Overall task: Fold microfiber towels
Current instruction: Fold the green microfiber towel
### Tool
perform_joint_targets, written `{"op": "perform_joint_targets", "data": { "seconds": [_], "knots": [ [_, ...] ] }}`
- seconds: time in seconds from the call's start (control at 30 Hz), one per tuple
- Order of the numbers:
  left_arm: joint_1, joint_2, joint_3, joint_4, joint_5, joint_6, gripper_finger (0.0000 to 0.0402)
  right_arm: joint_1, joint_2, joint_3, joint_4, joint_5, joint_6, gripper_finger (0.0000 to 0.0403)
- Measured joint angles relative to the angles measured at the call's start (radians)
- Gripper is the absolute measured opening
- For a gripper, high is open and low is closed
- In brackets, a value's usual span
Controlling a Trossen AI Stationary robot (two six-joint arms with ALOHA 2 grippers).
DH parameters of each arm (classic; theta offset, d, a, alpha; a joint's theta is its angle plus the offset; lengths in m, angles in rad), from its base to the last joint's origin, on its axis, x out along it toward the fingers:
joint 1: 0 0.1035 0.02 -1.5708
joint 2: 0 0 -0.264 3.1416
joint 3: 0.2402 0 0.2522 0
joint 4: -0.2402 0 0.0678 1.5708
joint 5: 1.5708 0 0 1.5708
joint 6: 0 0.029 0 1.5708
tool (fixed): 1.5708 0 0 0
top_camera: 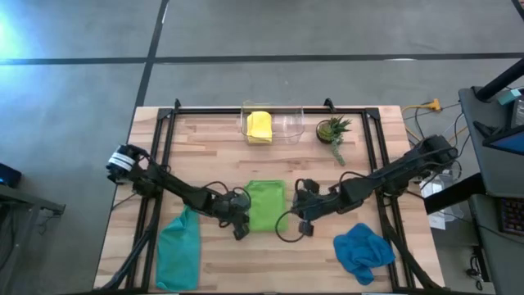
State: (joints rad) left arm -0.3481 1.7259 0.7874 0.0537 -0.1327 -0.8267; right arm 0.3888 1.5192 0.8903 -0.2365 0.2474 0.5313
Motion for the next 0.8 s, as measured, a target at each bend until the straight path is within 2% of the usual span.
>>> {"op": "perform_joint_targets", "data": {
  "seconds": [0.1,0.17,0.33,0.5,0.63,0.8],
  "knots": [
    [0.000,-0.030,-0.004,-0.022,-0.004,-0.004,0.0000,0.000,-0.006,-0.057,0.138,-0.129,-0.079,0.0048],
    [0.000,-0.060,-0.003,-0.065,-0.006,-0.006,0.0000,0.002,-0.006,-0.087,0.190,-0.171,-0.114,0.0053],
    [-0.008,-0.111,-0.008,-0.184,-0.004,-0.008,0.0000,0.031,0.007,-0.104,0.283,-0.174,-0.376,0.0090],
    [-0.017,-0.139,-0.009,-0.180,0.002,-0.012,0.0000,0.042,0.074,-0.071,0.278,-0.169,-0.628,0.0149],
    [-0.019,-0.143,-0.008,-0.189,0.002,-0.033,0.0000,0.041,0.145,-0.046,0.273,-0.165,-0.735,0.0183],
    [-0.029,-0.143,-0.007,-0.187,0.002,-0.065,0.0000,0.041,0.227,-0.002,0.263,-0.164,-0.804,0.0187]
  ]
}}
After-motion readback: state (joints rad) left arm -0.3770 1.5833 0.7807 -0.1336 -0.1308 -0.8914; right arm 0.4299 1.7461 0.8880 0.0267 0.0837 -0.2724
